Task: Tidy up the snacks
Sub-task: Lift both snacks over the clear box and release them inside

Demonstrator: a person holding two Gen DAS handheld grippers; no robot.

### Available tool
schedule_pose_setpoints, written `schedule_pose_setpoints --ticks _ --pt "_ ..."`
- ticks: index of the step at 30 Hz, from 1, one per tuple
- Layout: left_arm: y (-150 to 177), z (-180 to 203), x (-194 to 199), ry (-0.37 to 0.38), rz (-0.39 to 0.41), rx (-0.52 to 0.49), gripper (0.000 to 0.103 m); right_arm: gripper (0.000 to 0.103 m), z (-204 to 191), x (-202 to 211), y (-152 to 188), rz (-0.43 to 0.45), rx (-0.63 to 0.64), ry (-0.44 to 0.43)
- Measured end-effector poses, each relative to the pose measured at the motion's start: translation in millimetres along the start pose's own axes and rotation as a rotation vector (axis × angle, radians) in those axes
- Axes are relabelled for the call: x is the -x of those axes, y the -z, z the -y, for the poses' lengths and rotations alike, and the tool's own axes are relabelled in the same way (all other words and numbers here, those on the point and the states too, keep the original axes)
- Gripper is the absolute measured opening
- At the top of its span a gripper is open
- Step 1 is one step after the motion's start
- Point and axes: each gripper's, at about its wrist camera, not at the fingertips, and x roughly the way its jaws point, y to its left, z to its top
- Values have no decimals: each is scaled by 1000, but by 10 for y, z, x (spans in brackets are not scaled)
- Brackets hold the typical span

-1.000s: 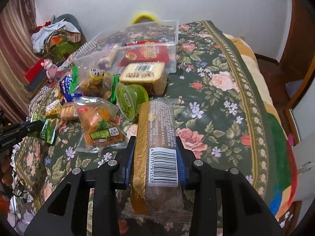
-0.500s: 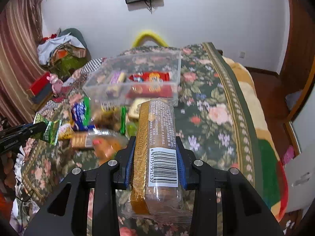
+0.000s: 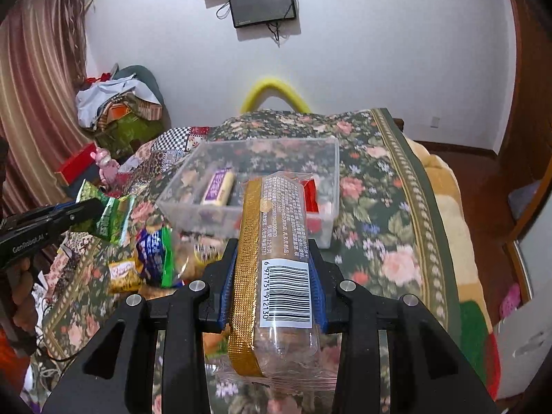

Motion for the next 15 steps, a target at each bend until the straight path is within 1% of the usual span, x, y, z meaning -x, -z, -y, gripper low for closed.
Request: schedule_pose_setpoints --ticks 7,15 --pt "-265 86 -262 11 11 -24 21 33 36 -186 -221 18 1 -1" --pt "-496 164 -669 19 -9 -45 21 33 85 -502 -434 13 -2 4"
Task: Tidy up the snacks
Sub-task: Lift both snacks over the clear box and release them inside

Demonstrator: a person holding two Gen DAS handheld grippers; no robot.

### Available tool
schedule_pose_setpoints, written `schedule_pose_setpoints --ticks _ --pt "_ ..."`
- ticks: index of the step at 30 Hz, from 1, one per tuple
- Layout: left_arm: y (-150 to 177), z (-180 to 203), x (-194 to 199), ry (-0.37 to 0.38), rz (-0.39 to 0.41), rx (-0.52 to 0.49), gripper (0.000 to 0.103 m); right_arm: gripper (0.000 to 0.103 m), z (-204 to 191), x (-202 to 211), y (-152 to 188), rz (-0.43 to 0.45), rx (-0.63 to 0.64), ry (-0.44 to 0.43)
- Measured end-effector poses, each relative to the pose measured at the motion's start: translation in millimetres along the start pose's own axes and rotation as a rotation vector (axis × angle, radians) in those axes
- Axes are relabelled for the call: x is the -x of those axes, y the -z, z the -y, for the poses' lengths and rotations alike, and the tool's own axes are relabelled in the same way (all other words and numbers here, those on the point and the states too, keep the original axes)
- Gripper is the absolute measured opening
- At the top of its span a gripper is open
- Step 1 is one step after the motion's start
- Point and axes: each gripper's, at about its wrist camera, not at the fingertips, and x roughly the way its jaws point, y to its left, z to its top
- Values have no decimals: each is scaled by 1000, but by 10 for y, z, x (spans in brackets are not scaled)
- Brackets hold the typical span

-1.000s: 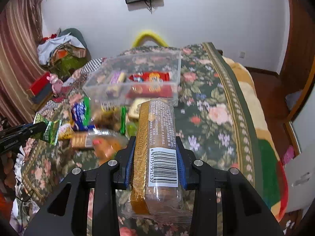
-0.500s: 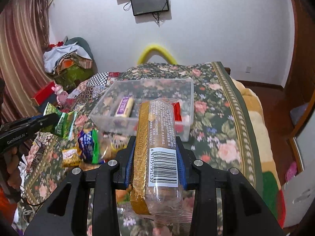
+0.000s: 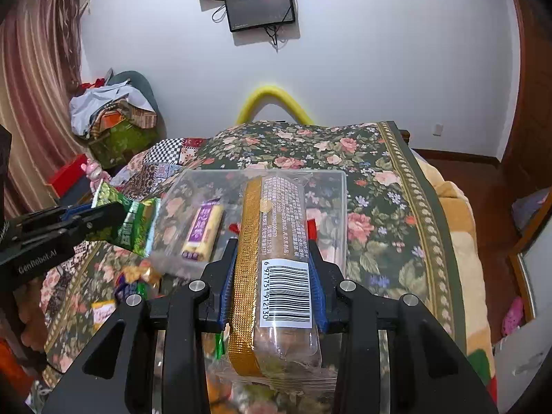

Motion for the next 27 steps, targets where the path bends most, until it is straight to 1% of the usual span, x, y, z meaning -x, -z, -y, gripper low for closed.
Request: schedule_pose_setpoints --ticks 3,12,15,19,23,27 --pt "-63 -6 -167 9 -19 7 21 33 9 -125 -60 -7 2 4" --pt "-158 53 -616 -4 -64 -19 21 33 136 -530 -204 -48 -13 34" --pt "-159 54 -775 5 -96 -13 21 33 168 -629 -227 -61 -12 43" --pt "-131 83 -957 -7 -134 -24 21 33 194 -750 -234 -85 -4 51" --pt "-90 117 -1071 -23 -153 -49 21 33 207 -842 -205 -109 12 57" --pt "-73 102 -1165 -29 -180 -48 21 33 230 -900 -160 -127 4 50"
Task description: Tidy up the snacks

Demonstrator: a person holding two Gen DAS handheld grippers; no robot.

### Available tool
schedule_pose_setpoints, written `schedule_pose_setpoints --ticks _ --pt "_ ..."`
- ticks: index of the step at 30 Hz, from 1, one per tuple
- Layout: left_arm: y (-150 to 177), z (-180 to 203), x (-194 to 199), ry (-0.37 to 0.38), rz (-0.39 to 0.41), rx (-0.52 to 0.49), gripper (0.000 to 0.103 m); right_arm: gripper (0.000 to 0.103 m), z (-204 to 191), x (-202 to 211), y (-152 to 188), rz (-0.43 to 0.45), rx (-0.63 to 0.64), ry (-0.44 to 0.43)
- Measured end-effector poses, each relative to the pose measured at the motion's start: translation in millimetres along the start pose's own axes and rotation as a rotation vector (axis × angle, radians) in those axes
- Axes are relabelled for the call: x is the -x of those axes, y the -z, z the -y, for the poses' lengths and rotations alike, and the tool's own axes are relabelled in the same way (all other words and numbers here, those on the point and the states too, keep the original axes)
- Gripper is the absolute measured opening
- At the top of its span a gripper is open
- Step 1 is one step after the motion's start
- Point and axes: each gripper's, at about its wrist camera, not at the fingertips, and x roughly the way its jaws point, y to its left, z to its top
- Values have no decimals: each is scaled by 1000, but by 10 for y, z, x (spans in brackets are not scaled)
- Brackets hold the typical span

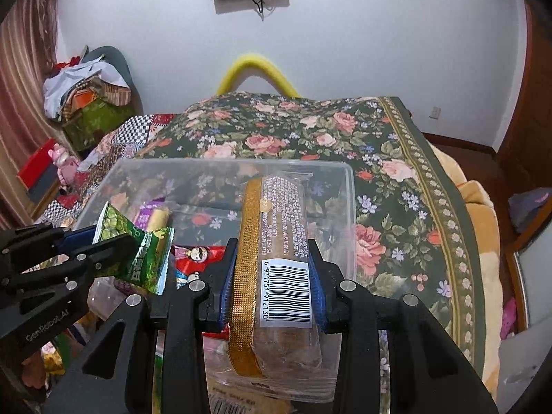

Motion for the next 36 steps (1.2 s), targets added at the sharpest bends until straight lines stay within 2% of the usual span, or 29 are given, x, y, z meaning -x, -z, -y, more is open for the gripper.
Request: schedule_pose_setpoints --ticks 8,11,12,16,18,21,26,36 --pt "27 13 -84 -23 -26 -12 22 34 19 -55 26 -17 -4 5" --pt "45 16 -125 -30 -43 -12 25 37 20 -44 25 -18 -3 15" --pt "50 15 -132 -28 -46 -10 29 37 21 -36 25 -15 -3 19" --pt "61 10 -79 -32 -27 -2 55 41 19 -1 26 -18 -2 15" --pt "53 14 -27 -41 -13 -6 59 48 3 40 26 -11 2 15" --pt "31 2 41 -32 -5 -1 60 54 -30 117 22 8 15 27" --pt "19 -14 235 -21 23 3 61 56 -48 259 20 25 12 11" --pt "149 -84 941 -12 119 -2 67 59 -99 831 127 100 4 -20"
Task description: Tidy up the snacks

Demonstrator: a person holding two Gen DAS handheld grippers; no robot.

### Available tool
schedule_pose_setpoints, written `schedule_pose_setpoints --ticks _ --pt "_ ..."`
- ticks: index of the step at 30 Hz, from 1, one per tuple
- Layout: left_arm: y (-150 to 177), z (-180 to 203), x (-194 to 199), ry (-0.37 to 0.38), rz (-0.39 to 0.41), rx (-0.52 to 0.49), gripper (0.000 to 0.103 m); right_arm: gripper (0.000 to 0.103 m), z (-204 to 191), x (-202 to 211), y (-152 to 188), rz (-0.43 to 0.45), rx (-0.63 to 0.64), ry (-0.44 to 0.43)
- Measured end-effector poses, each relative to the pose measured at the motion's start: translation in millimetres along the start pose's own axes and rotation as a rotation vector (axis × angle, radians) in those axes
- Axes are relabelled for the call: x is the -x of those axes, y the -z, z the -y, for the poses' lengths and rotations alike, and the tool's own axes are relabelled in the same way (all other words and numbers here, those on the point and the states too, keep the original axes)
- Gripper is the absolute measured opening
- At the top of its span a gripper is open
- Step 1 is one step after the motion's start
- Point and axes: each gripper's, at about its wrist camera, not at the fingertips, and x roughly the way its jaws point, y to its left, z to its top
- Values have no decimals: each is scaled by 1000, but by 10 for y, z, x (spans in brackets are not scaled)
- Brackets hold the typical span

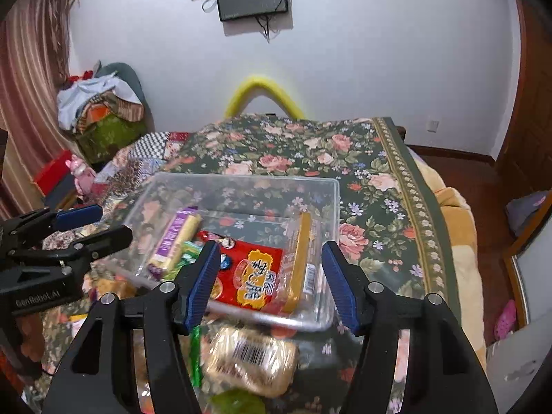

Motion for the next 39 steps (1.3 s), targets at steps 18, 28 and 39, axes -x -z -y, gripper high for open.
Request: schedule_pose_setpoints --ticks 18,28,39 --pt "822 -565 665 -89 -32 52 76 65 -142 512 519 -19 32 -5" --pt "1420 -857 331 -103 -176 155 76 66 -129 358 881 -114 3 -8" --pt "1726 -889 4 -75 -254 199 76 66 -105 6 1178 -226 -29 -32"
